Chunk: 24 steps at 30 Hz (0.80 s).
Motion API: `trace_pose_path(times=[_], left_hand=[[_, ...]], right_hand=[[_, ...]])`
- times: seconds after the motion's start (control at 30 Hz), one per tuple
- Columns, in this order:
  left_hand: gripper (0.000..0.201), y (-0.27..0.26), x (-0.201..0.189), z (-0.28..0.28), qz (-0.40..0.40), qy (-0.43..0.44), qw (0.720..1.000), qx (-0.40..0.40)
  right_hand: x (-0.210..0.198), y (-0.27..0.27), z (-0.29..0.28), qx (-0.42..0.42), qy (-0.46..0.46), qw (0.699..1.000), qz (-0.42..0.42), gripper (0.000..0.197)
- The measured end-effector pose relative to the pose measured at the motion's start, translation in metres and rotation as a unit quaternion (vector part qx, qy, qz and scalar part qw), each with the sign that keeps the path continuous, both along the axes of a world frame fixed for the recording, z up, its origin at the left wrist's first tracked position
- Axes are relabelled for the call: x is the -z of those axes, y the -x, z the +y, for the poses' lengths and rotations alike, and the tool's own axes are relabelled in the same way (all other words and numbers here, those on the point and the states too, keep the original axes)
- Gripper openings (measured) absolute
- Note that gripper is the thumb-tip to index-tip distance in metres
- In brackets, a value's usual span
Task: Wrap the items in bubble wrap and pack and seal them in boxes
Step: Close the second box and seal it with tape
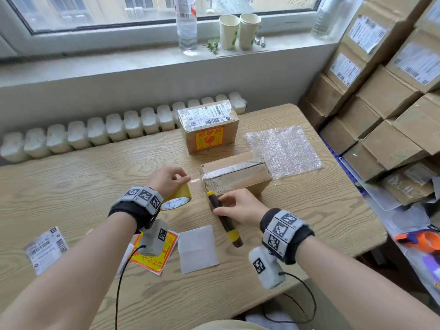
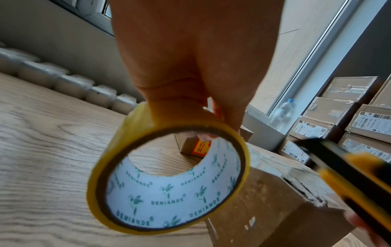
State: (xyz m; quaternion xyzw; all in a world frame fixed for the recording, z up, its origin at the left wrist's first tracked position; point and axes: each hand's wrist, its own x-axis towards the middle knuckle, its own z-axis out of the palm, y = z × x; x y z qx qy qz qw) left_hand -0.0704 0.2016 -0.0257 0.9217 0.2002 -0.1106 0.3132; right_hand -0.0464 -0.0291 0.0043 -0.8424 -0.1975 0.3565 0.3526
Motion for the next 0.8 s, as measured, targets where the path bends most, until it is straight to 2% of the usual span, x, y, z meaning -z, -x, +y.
trace_pose_path(times=[0.1, 0.23, 0.6, 0.8], left_hand=[[0.017, 0.000, 0.001, -0.004, -0.017, -0.028, 0.999, -0.011], [0.017, 0.001, 0.002, -0.005, -0.043, -0.039, 0.998, -0.016], [0.016, 0.006, 0.006, -0.006, -0.064, -0.049, 0.997, 0.007], [0.016, 0.008, 0.006, -0.007, -0.058, -0.062, 0.996, 0.000]], right_hand=[[-0.005, -0.003, 0.022, 0.107, -0.078, 0.979, 0.156, 0.028], [-0.007, -0.005, 0.038, 0.152, -0.081, 0.960, 0.219, 0.035], [-0.005, -0.008, 0.056, 0.202, -0.064, 0.946, 0.246, 0.032], [-0.004, -0.005, 0.049, 0.170, -0.008, 0.955, 0.243, 0.033]])
